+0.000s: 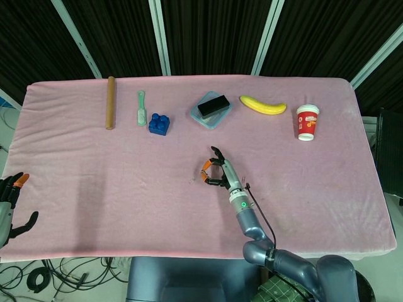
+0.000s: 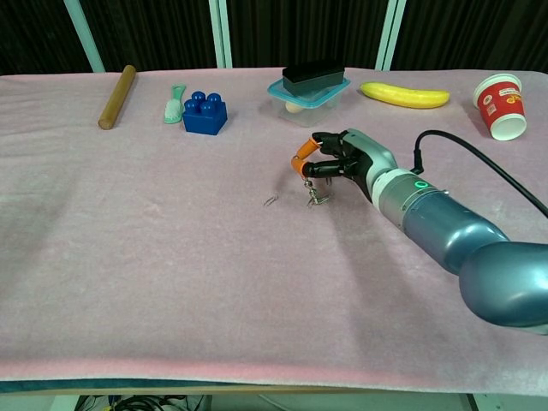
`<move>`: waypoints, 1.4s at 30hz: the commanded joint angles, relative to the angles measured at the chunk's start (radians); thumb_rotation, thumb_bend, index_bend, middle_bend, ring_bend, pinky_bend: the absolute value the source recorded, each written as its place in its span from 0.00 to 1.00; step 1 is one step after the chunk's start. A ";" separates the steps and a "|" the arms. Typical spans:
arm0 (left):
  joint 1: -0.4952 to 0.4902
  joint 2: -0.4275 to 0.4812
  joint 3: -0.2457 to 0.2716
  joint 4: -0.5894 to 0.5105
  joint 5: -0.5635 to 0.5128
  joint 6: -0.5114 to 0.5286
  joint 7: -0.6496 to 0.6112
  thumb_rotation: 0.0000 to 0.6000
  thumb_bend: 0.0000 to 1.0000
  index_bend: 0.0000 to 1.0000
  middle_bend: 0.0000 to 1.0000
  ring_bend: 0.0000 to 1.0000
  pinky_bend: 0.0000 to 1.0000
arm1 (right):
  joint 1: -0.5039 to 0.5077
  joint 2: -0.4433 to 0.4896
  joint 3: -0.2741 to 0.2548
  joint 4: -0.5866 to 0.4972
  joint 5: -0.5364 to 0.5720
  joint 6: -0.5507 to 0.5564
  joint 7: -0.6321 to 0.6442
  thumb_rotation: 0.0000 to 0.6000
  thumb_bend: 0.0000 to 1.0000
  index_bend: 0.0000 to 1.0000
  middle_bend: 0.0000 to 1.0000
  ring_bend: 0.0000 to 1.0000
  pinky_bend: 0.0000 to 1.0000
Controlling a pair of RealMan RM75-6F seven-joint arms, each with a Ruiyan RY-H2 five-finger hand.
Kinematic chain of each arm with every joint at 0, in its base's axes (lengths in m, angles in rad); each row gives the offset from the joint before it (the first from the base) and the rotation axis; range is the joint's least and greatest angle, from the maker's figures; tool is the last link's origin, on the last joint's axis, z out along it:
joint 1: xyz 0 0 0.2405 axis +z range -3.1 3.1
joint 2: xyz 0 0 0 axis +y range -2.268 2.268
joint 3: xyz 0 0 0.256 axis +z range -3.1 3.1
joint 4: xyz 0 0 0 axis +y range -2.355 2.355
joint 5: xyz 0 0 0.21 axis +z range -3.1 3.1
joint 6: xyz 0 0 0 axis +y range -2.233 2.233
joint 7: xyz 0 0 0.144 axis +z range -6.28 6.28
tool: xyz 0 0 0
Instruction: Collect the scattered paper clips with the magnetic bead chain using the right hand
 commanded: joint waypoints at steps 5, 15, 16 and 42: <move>0.000 0.000 0.000 -0.001 0.000 0.001 0.002 1.00 0.35 0.08 0.04 0.00 0.00 | -0.001 0.011 -0.007 -0.044 -0.027 0.038 -0.022 1.00 0.37 0.63 0.00 0.00 0.17; 0.001 0.000 0.000 0.001 0.001 0.001 -0.004 1.00 0.35 0.08 0.04 0.00 0.00 | 0.022 0.009 0.016 -0.071 -0.007 0.033 -0.059 1.00 0.37 0.63 0.00 0.00 0.17; 0.001 0.000 0.000 0.000 0.001 0.001 -0.004 1.00 0.35 0.08 0.04 0.00 0.00 | 0.028 0.006 0.019 -0.071 -0.005 0.030 -0.065 1.00 0.37 0.63 0.00 0.00 0.17; 0.008 0.005 0.002 0.013 0.004 0.009 -0.027 1.00 0.35 0.08 0.04 0.00 0.00 | 0.133 -0.130 0.066 0.086 0.046 -0.021 -0.085 1.00 0.37 0.63 0.00 0.00 0.17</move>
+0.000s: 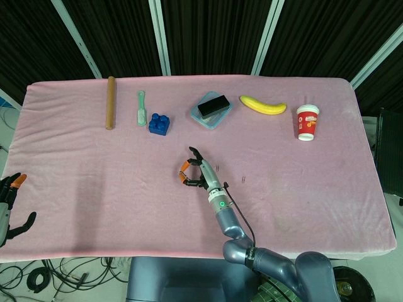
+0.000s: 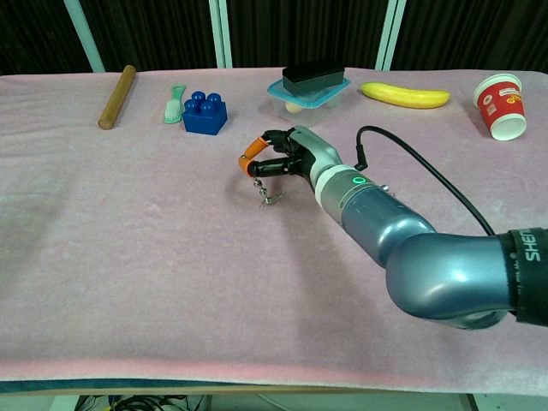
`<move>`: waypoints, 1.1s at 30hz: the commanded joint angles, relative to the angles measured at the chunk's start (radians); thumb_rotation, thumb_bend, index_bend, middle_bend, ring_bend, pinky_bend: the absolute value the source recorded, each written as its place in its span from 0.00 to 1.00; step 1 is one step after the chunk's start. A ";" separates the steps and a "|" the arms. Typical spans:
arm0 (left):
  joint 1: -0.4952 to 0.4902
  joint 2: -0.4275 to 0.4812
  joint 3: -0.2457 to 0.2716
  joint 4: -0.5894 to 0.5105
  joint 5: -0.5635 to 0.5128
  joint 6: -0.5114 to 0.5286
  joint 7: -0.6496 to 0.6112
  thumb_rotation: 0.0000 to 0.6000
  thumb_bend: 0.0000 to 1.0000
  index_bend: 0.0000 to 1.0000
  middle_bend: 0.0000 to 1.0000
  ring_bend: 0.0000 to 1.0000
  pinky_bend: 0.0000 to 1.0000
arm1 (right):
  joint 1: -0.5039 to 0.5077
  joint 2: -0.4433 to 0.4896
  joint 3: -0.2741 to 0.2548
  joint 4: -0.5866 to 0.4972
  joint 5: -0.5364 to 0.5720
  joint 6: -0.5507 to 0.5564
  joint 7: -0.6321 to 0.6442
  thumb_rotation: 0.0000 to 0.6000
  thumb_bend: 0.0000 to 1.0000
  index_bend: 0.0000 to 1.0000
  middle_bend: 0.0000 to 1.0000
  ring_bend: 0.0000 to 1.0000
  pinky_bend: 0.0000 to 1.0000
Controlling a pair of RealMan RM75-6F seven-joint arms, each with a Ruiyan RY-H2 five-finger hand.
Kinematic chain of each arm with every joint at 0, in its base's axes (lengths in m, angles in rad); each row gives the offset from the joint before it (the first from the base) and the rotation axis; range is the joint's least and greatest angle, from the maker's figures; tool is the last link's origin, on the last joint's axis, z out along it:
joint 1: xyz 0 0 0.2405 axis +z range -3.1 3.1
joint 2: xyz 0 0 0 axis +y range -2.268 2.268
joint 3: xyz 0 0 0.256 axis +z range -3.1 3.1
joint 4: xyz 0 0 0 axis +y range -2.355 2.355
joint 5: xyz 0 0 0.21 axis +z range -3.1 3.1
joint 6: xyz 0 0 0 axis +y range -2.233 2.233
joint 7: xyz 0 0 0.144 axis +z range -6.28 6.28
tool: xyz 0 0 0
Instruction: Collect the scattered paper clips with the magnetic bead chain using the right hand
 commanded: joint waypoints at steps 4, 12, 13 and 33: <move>0.002 -0.001 0.001 0.004 0.000 0.002 -0.004 1.00 0.35 0.08 0.04 0.00 0.00 | 0.003 -0.016 -0.005 0.029 -0.015 -0.001 0.031 1.00 0.37 0.63 0.00 0.00 0.17; 0.002 0.000 0.001 0.006 0.001 0.001 -0.006 1.00 0.35 0.08 0.04 0.00 0.00 | -0.008 0.021 -0.008 -0.008 -0.058 0.040 0.057 1.00 0.37 0.63 0.00 0.00 0.17; 0.003 0.000 0.001 0.006 0.001 0.001 -0.005 1.00 0.35 0.08 0.04 0.00 0.00 | -0.011 0.031 -0.008 -0.017 -0.062 0.045 0.056 1.00 0.37 0.63 0.00 0.00 0.17; 0.008 -0.006 -0.006 -0.002 -0.013 0.010 0.020 1.00 0.35 0.08 0.04 0.00 0.00 | -0.016 0.111 0.021 0.122 -0.012 -0.035 0.118 1.00 0.37 0.64 0.00 0.00 0.17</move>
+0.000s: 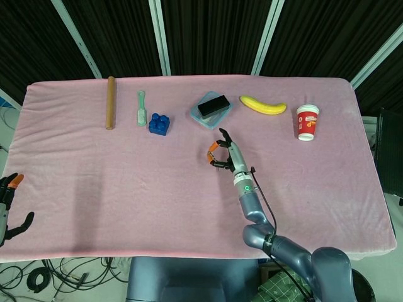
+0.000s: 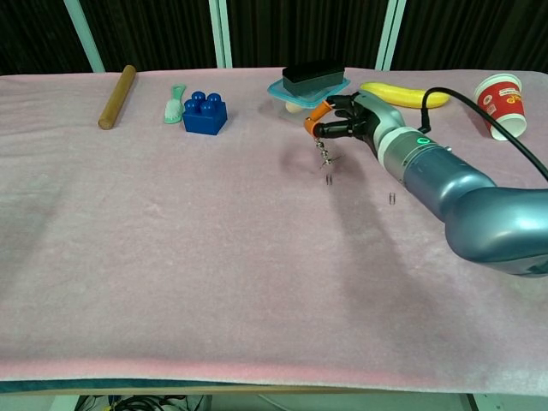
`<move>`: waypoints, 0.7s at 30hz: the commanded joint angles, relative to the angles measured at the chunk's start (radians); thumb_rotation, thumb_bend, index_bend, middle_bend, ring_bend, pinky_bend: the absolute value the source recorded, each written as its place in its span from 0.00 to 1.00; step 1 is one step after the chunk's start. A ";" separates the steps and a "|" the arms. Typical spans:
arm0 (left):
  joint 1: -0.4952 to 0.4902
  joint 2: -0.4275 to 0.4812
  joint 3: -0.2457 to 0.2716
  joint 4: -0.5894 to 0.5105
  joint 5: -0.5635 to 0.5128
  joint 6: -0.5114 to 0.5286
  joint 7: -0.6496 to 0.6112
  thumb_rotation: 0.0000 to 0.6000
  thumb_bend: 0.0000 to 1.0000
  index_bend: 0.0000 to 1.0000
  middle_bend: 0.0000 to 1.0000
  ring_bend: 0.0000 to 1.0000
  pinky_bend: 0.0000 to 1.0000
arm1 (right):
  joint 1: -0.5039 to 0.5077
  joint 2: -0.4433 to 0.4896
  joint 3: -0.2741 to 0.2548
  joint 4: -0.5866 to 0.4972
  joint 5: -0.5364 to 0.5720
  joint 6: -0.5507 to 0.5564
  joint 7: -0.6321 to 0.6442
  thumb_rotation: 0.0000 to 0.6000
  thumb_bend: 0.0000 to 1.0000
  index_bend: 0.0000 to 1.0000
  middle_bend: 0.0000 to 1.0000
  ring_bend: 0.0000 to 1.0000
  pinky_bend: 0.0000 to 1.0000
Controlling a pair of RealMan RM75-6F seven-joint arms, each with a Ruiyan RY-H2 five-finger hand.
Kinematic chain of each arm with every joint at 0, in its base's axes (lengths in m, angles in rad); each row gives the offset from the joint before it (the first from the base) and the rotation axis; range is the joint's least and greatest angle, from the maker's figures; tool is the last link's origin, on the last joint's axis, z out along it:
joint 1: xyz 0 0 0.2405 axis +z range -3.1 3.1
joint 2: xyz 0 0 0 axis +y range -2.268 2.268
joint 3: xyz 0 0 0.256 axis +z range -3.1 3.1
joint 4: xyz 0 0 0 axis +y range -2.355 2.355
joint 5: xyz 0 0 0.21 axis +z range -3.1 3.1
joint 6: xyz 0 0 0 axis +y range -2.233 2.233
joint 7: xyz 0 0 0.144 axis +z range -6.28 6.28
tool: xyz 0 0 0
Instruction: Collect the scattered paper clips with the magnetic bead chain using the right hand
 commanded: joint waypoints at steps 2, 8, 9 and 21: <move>0.001 -0.001 -0.001 -0.002 -0.003 0.001 0.005 1.00 0.35 0.08 0.04 0.00 0.00 | 0.007 -0.017 -0.007 0.051 -0.002 -0.020 0.047 1.00 0.37 0.64 0.00 0.00 0.17; 0.001 -0.002 -0.002 -0.002 -0.004 0.002 0.006 1.00 0.35 0.09 0.04 0.00 0.00 | 0.013 -0.032 -0.019 0.090 -0.015 -0.019 0.076 1.00 0.37 0.64 0.00 0.00 0.17; 0.001 -0.002 -0.003 -0.002 -0.005 0.001 0.006 1.00 0.35 0.09 0.04 0.00 0.00 | 0.012 -0.033 -0.020 0.091 -0.017 -0.016 0.078 1.00 0.37 0.64 0.00 0.00 0.17; 0.002 -0.002 -0.003 -0.001 -0.003 0.002 0.003 1.00 0.35 0.09 0.04 0.00 0.00 | -0.004 -0.053 -0.048 0.075 -0.037 0.011 0.098 1.00 0.37 0.64 0.00 0.00 0.17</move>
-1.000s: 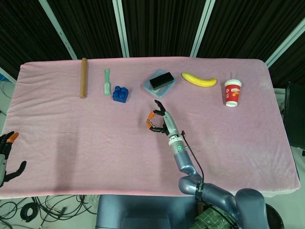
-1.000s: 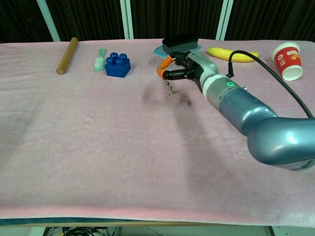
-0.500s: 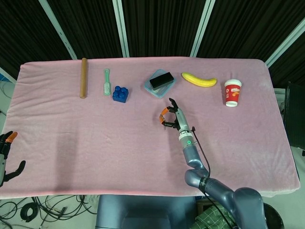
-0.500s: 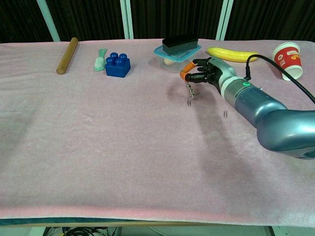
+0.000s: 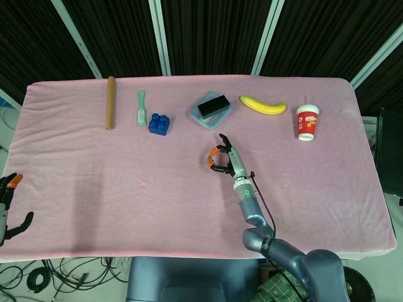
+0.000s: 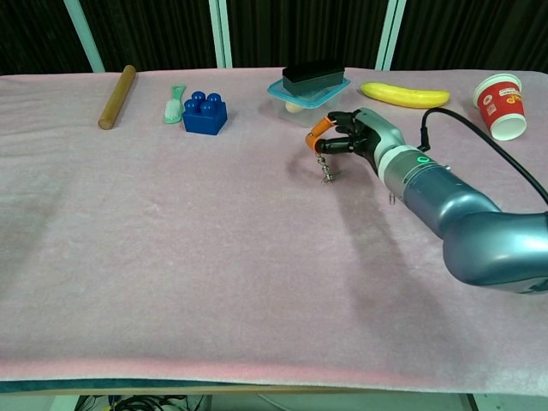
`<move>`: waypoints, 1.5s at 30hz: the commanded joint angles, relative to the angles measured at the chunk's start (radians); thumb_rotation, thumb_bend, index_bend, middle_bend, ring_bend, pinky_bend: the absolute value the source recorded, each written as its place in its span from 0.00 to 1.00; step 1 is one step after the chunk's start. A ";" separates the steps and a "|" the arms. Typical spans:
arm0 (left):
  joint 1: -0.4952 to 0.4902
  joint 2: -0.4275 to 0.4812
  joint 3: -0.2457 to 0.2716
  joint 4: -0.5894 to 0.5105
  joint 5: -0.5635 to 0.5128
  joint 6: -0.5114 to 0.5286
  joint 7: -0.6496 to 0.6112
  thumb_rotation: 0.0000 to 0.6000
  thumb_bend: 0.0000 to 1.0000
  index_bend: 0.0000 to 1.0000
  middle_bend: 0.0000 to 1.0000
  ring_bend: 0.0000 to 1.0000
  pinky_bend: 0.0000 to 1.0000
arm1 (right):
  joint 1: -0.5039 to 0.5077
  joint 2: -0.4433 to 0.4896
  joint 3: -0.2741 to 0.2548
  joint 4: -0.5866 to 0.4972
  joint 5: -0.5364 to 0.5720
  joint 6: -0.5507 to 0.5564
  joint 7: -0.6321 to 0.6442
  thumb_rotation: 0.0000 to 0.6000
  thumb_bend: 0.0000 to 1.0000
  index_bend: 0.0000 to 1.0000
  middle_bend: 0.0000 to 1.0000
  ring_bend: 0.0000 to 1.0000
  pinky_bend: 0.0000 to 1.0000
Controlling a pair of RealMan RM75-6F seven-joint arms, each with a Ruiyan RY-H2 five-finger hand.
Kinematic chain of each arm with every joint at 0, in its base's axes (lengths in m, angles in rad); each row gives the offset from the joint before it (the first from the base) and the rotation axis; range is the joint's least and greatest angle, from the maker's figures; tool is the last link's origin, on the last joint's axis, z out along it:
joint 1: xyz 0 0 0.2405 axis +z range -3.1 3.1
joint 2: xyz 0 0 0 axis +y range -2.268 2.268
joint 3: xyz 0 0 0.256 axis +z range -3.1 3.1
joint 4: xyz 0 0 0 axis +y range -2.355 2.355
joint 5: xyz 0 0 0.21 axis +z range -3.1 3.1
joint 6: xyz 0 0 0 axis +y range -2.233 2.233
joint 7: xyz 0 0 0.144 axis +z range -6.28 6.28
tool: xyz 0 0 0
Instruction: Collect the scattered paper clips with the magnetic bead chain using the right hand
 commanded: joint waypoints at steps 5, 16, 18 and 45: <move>0.000 0.001 -0.001 -0.001 -0.001 -0.001 0.000 1.00 0.35 0.09 0.04 0.00 0.00 | -0.001 -0.013 -0.001 0.008 0.006 -0.002 0.002 1.00 0.37 0.64 0.00 0.00 0.17; -0.002 0.003 0.001 0.001 0.000 -0.006 -0.002 1.00 0.35 0.09 0.04 0.00 0.00 | -0.072 0.085 -0.025 -0.182 -0.036 0.104 -0.028 1.00 0.37 0.64 0.00 0.00 0.17; -0.001 0.002 0.001 0.000 0.001 -0.005 0.000 1.00 0.35 0.09 0.04 0.00 0.00 | -0.094 0.117 -0.033 -0.241 -0.038 0.119 -0.053 1.00 0.37 0.64 0.00 0.00 0.17; 0.001 -0.002 0.000 -0.001 0.003 0.002 0.017 1.00 0.35 0.09 0.04 0.00 0.00 | -0.252 0.212 -0.127 -0.341 -0.066 0.164 -0.007 1.00 0.37 0.64 0.00 0.00 0.17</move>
